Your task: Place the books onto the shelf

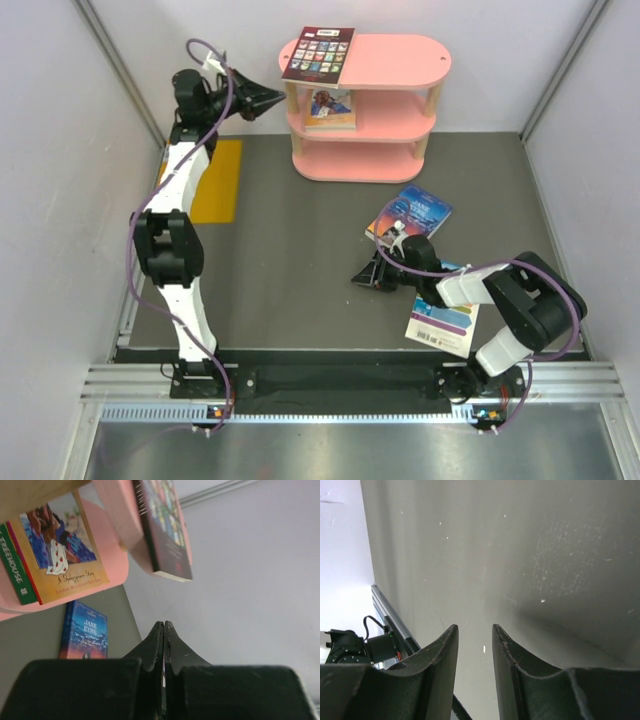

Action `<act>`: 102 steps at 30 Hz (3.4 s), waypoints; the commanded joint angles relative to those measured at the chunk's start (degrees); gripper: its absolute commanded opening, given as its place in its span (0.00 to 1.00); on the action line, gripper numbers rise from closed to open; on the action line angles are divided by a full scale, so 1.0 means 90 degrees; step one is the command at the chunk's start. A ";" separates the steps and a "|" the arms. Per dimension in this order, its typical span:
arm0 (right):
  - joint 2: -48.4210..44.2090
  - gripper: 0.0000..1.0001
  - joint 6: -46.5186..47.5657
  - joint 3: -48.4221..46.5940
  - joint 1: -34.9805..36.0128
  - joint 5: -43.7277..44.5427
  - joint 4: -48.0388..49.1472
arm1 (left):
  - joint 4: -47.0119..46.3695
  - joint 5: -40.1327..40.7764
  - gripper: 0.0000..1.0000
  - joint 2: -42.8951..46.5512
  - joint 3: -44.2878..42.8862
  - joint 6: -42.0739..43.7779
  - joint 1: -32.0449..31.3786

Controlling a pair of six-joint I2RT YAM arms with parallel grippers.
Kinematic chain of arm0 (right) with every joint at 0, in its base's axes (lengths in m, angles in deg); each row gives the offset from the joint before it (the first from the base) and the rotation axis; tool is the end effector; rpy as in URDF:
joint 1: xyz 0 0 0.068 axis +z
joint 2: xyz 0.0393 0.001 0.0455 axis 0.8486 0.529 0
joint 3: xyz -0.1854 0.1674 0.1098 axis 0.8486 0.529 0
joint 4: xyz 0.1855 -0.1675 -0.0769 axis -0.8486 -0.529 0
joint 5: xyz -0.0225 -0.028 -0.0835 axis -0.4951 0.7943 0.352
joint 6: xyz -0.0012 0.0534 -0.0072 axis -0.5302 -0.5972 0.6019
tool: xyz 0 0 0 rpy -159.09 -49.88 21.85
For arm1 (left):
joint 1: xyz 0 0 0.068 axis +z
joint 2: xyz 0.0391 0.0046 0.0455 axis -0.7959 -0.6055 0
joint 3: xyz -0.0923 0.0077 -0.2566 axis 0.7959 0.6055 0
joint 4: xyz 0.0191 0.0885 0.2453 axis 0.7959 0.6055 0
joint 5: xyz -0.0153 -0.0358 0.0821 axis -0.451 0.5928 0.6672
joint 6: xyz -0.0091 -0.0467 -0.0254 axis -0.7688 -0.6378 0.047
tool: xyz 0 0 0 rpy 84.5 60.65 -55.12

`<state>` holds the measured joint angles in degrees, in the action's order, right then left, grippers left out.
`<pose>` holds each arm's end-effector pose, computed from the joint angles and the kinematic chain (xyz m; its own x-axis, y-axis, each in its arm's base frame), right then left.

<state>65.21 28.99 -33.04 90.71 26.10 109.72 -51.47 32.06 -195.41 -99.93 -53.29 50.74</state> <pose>0.2202 0.1581 0.1264 -0.8958 0.2772 -0.3476 -0.1240 0.5951 0.7940 0.4909 -0.0460 0.3863 -0.7679 -0.5287 -0.3616 0.3232 0.1677 -0.9314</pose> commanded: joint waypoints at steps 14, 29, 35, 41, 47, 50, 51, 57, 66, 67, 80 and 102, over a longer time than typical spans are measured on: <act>0.0035 0.34 0.0000 -0.0217 0.0094 -0.0071 0.0210 | -0.0728 0.0987 0.00 0.0215 -0.0344 0.0039 0.0584; 0.0015 0.34 -0.0019 -0.0188 0.0084 -0.0052 0.0219 | -0.1267 0.1192 0.00 -0.0693 -0.1212 -0.0481 0.0164; 0.0015 0.34 -0.0019 -0.0197 0.0084 -0.0042 0.0219 | -0.1101 0.1280 0.00 -0.0947 -0.1555 -0.0461 -0.0158; 0.0005 0.34 -0.0019 -0.0187 0.0084 -0.0062 0.0220 | -0.0984 0.1290 0.00 -0.0958 -0.1555 -0.0335 -0.0217; 0.0015 0.34 -0.0010 -0.0188 0.0094 -0.0062 0.0220 | -0.1051 0.1524 0.00 -0.0675 -0.1380 -0.0159 -0.0139; -0.0014 0.34 -0.0010 -0.0178 0.0084 -0.0062 0.0210 | -0.1129 0.1894 0.00 -0.0168 -0.0941 0.0250 -0.0013; -0.0024 0.34 0.0000 -0.0168 0.0084 -0.0062 0.0210 | -0.1169 0.2012 0.00 0.0008 -0.0804 0.0368 0.0085; -0.0170 0.34 0.0059 -0.0187 0.0084 -0.0071 0.0171 | -0.0887 0.2433 0.00 0.1706 0.0921 0.1783 0.0173; -0.1419 0.34 0.1141 -0.1046 0.0055 0.0689 -0.2137 | 0.0167 0.3124 0.01 0.4714 0.4865 0.3707 -0.1152; -0.1517 0.34 0.1365 -0.1279 0.0035 0.0835 -0.2434 | 0.0410 0.3484 0.01 0.5064 0.5151 0.4057 -0.1387; -0.2690 0.34 0.1699 -0.0774 -0.2326 0.1015 -0.3893 | 0.0247 0.5050 0.02 0.4084 0.7119 0.4587 -0.4464; -0.0709 0.34 0.1359 -0.0383 -0.4262 -0.0696 -0.1393 | 0.2891 0.6241 0.00 -0.1247 0.1103 0.5555 -0.5022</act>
<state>55.35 43.27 -35.10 53.64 22.06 88.65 -33.87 86.22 -199.89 -83.54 -3.85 5.67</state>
